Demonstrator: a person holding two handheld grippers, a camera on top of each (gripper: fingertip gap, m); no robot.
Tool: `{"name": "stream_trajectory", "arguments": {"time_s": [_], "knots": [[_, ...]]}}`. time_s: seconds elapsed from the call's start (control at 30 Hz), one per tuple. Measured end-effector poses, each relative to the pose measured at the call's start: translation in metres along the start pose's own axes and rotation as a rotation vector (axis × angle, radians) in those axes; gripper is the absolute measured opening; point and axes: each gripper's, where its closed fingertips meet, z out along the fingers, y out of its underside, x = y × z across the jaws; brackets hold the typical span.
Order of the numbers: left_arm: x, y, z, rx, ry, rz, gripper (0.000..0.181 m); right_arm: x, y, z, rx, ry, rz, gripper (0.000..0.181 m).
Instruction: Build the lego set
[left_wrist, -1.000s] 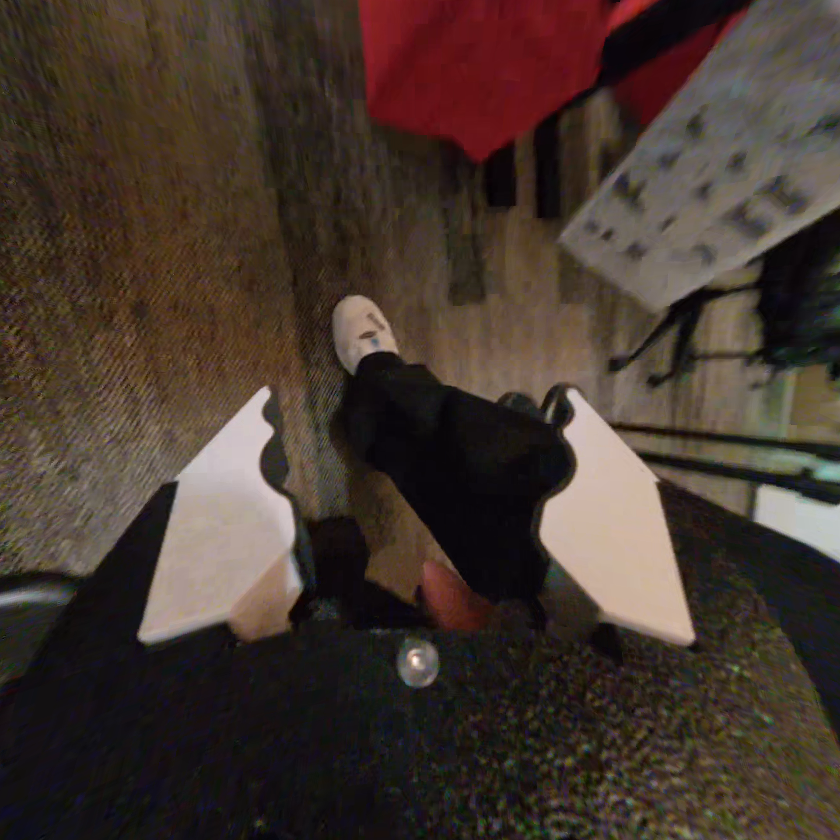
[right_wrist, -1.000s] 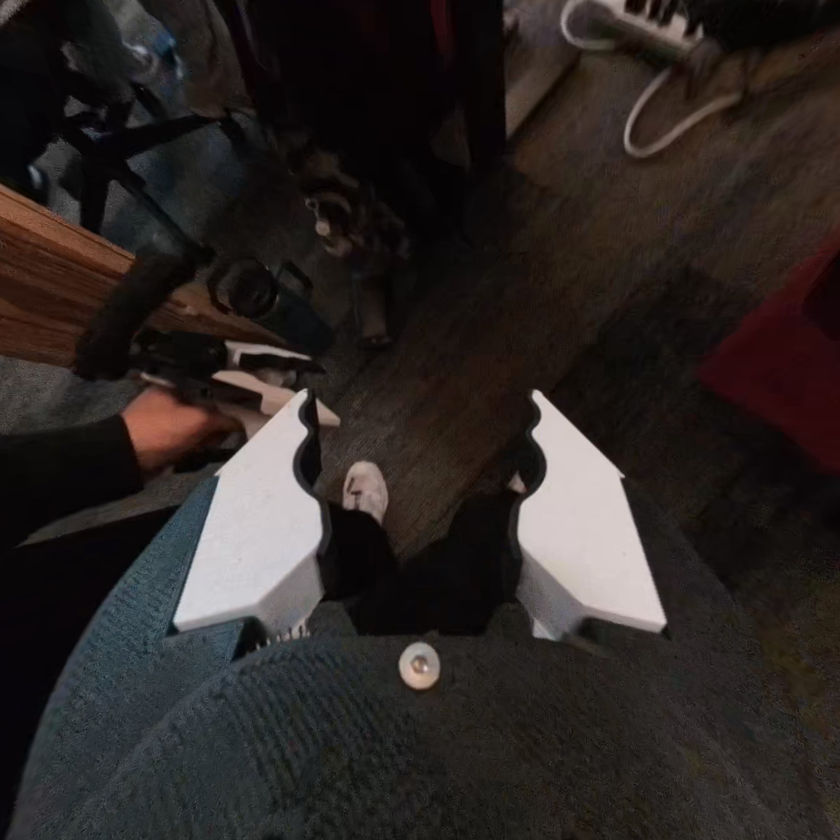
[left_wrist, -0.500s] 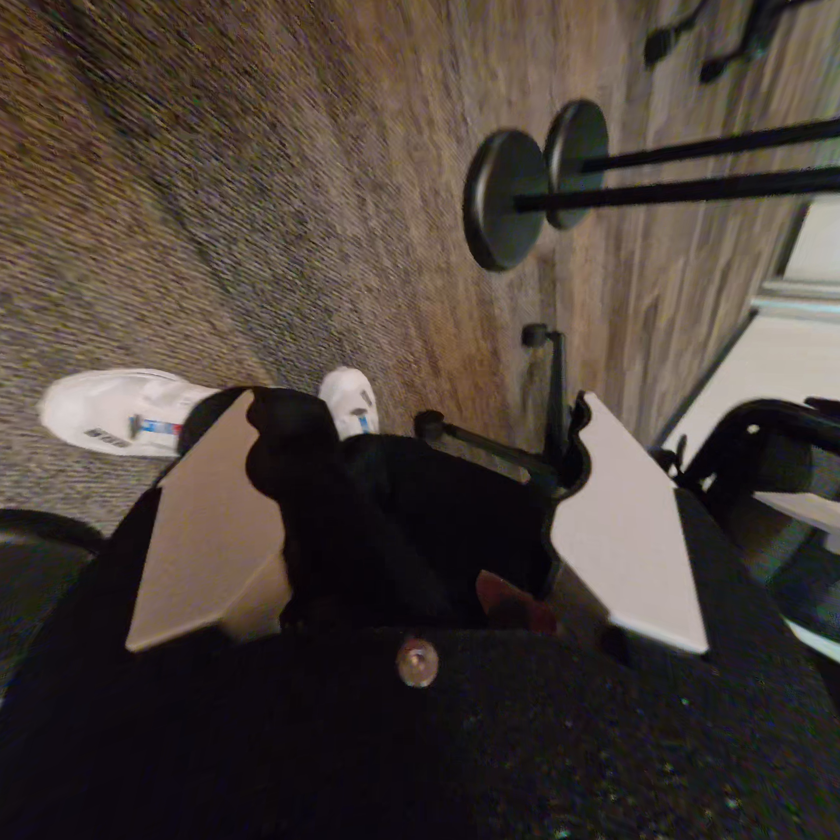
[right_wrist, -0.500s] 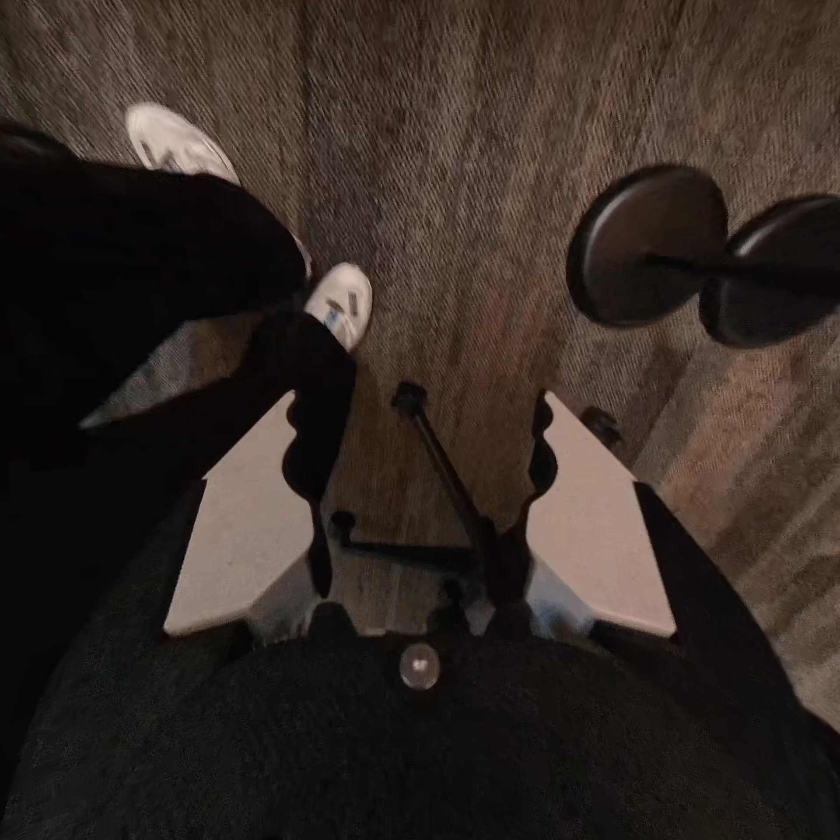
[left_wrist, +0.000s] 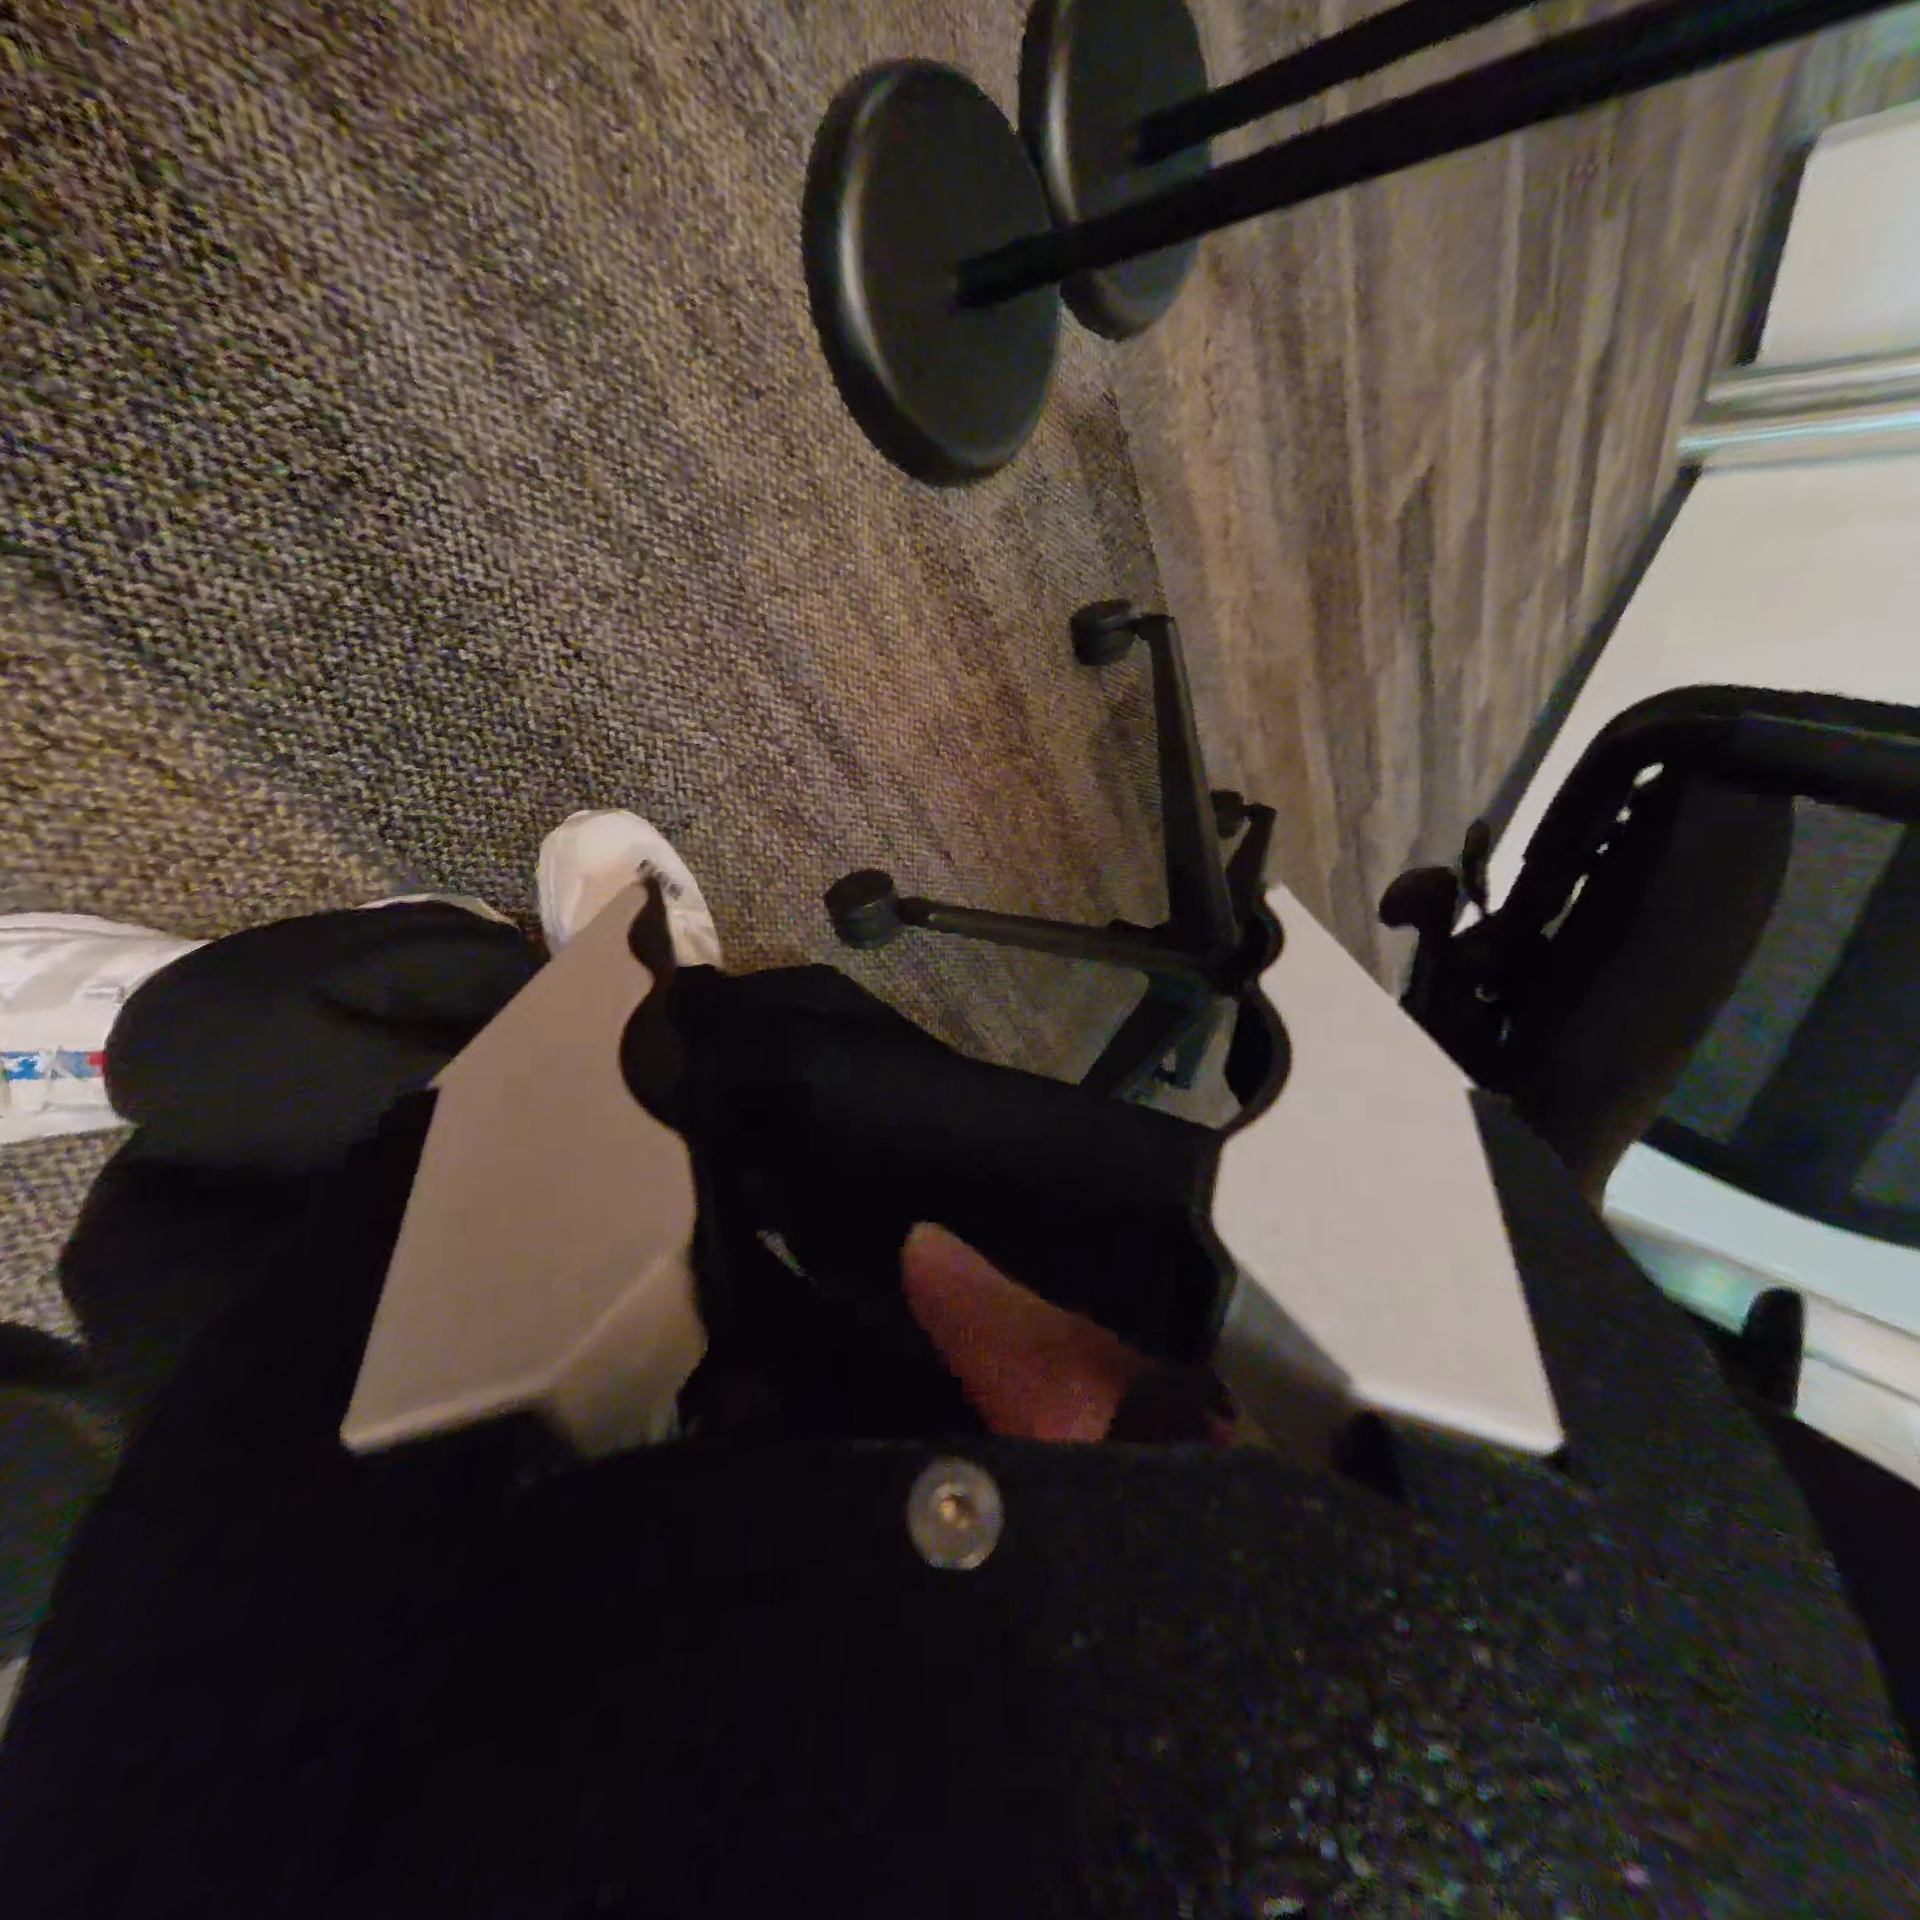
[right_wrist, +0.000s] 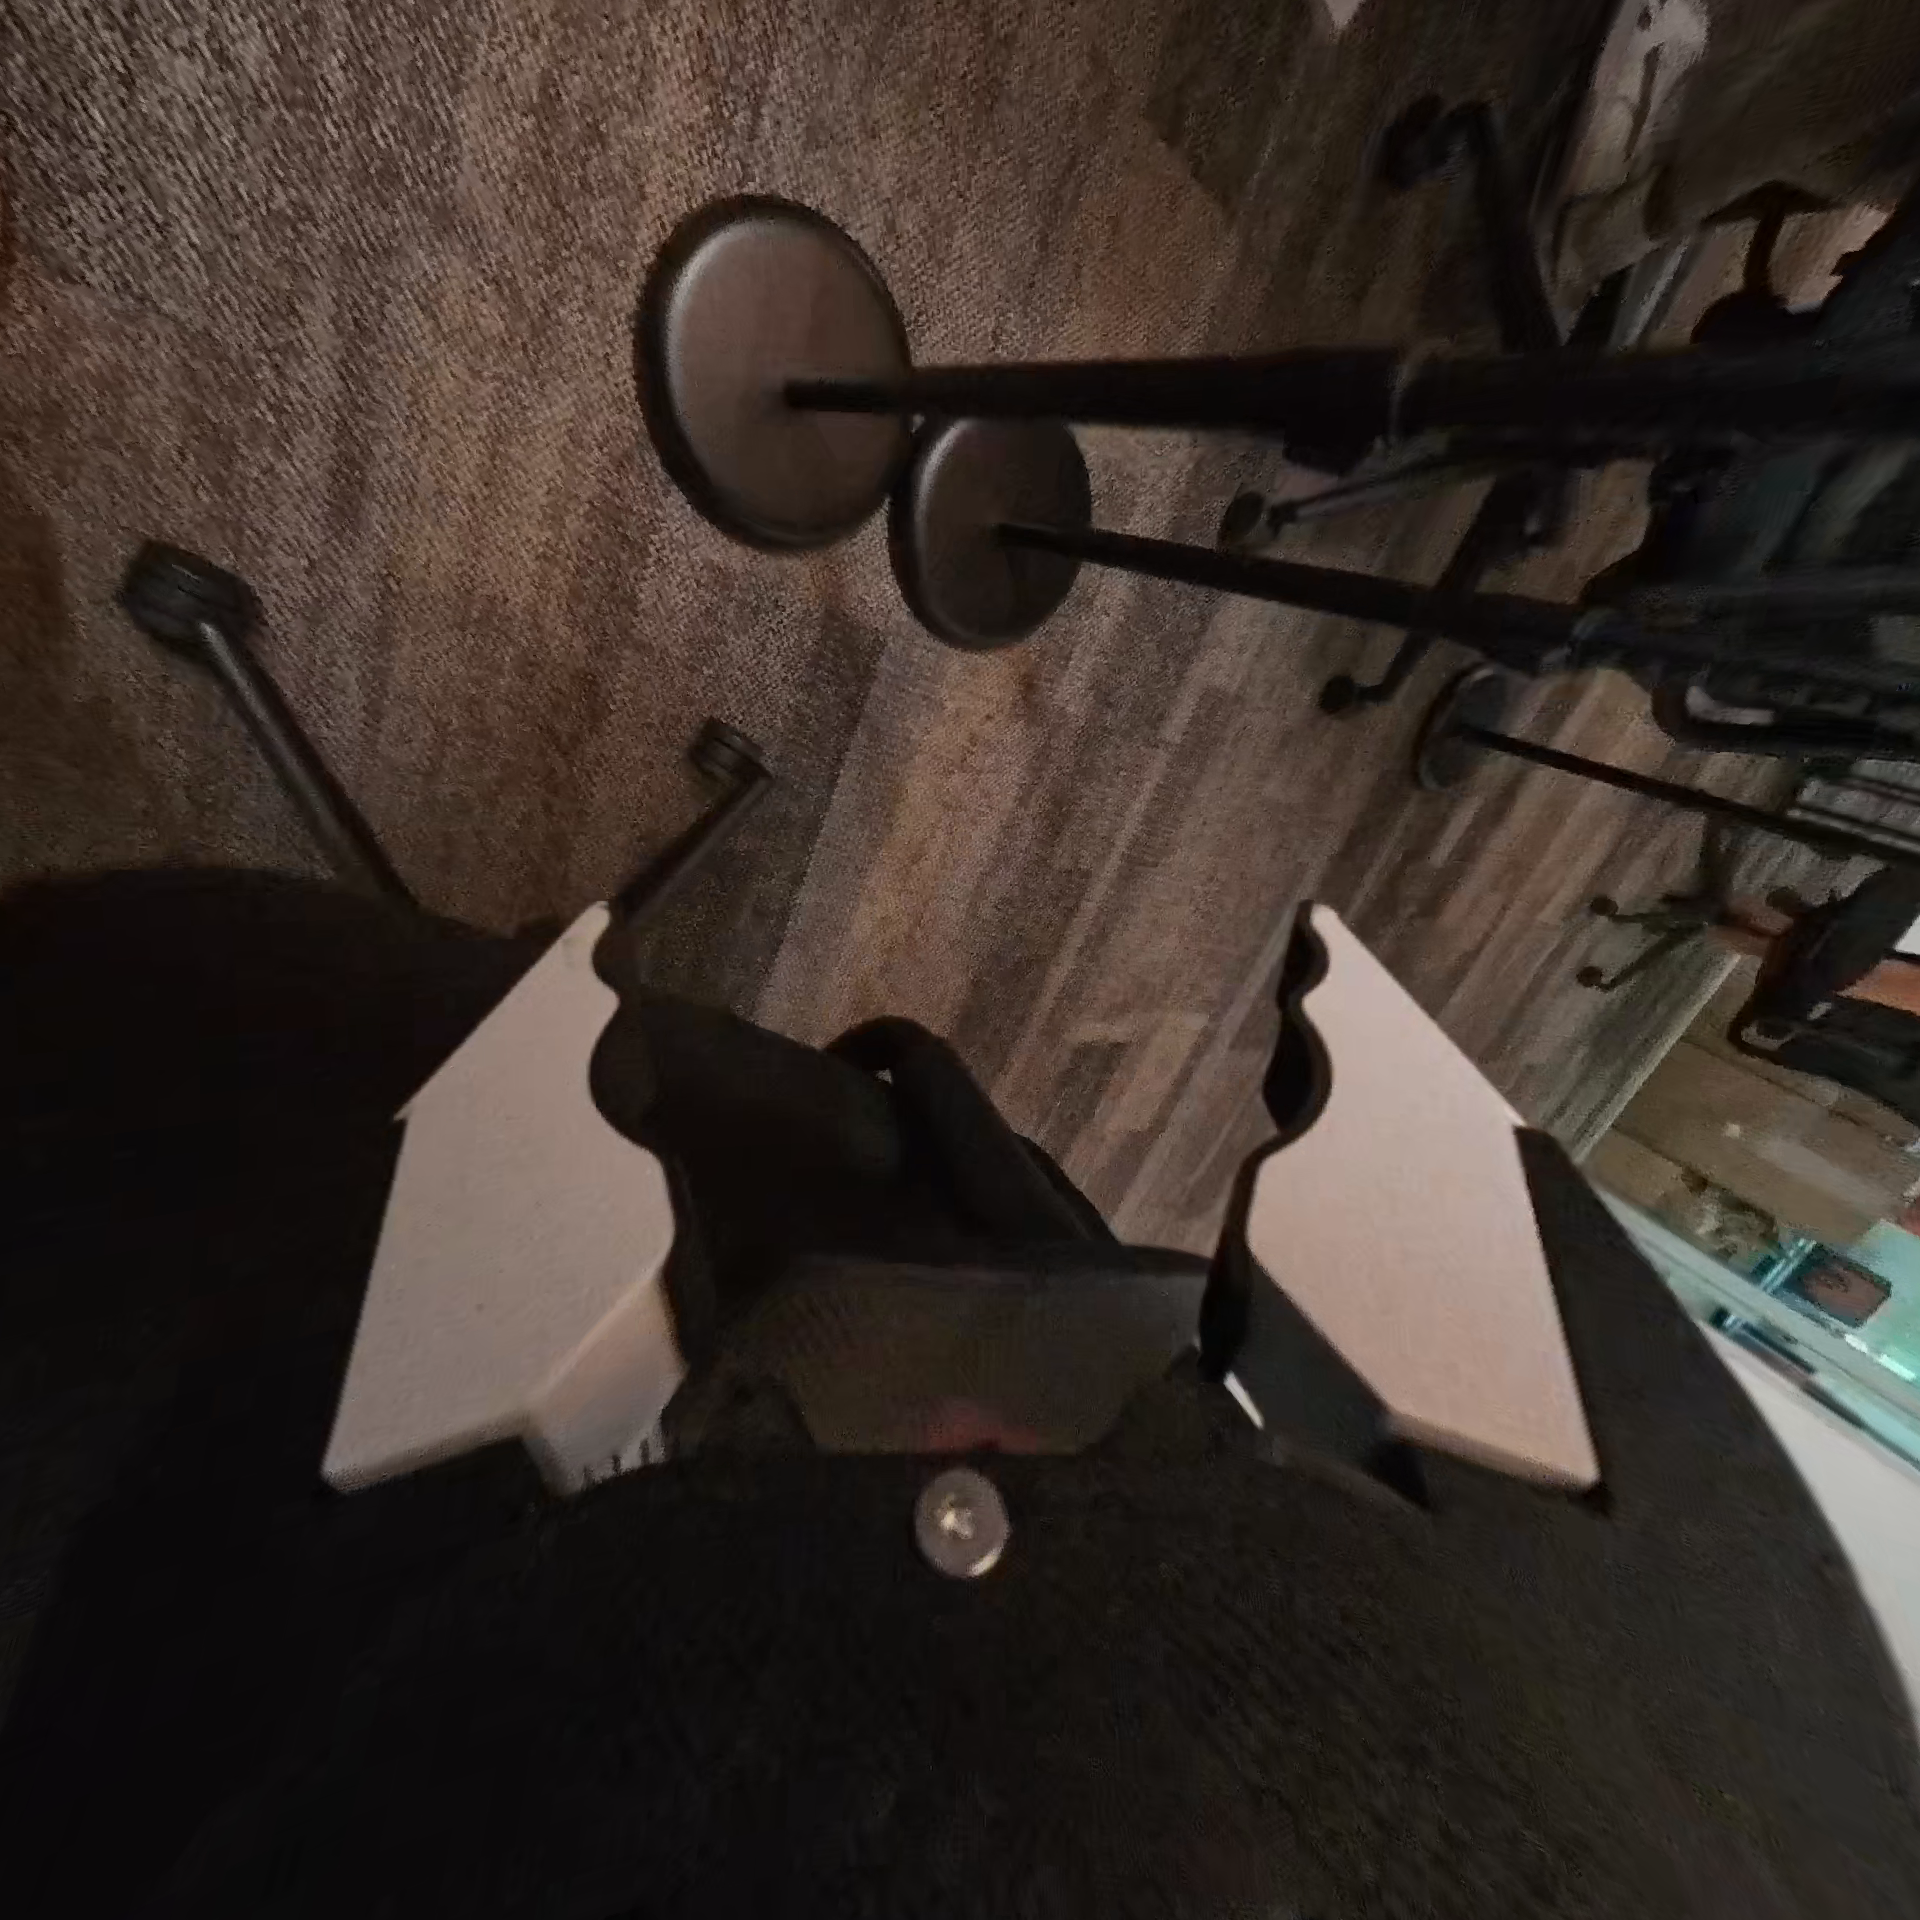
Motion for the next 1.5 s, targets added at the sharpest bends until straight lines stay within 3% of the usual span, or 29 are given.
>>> {"name": "stream_trajectory", "arguments": {"time_s": [0.07,0.13,0.27,0.37,0.53,0.6,0.77,0.83,1.13,1.37,1.5], "knots": [[0.006,0.004,-0.004,0.034,-0.001,-0.018,0.089,0.003,0.027,0.004,0.033,-0.013,0.054,0.112],[0.009,0.012,-0.008,0.045,-0.023,-0.012,0.093,0.002,0.047,0.012,0.094,-0.027,0.185,0.1],[0.011,0.035,-0.02,0.036,-0.088,0.017,0.103,0.012,0.047,0.007,0.338,-0.112,0.551,0.079],[0.009,0.052,-0.029,0.055,-0.126,0.04,0.11,0.02,0.041,0.0,0.539,-0.148,0.692,0.061],[0.012,0.091,-0.032,0.055,-0.107,0.021,0.11,0.033,0.033,-0.005,0.686,-0.12,0.699,0.055],[0.017,0.104,-0.032,0.054,-0.088,0.034,0.11,0.027,0.028,-0.011,0.736,-0.167,0.649,0.043],[0.041,0.149,-0.035,-0.001,-0.031,0.153,0.109,0.018,0.026,-0.011,0.732,-0.171,0.544,0.057],[0.047,0.167,-0.044,0.012,-0.026,0.188,0.11,0.015,0.023,-0.011,0.73,-0.153,0.508,0.051],[0.053,0.302,-0.049,-0.019,0.001,0.122,0.11,0.014,0.024,-0.012,0.745,-0.177,0.5,0.058],[0.073,0.424,-0.011,0.013,0.057,0.028,0.11,0.028,0.036,0.003,0.711,-0.157,0.481,0.071],[0.089,0.478,0.009,0.049,0.068,0.019,0.11,0.051,0.055,0.014,0.713,-0.127,0.56,0.072]]}}
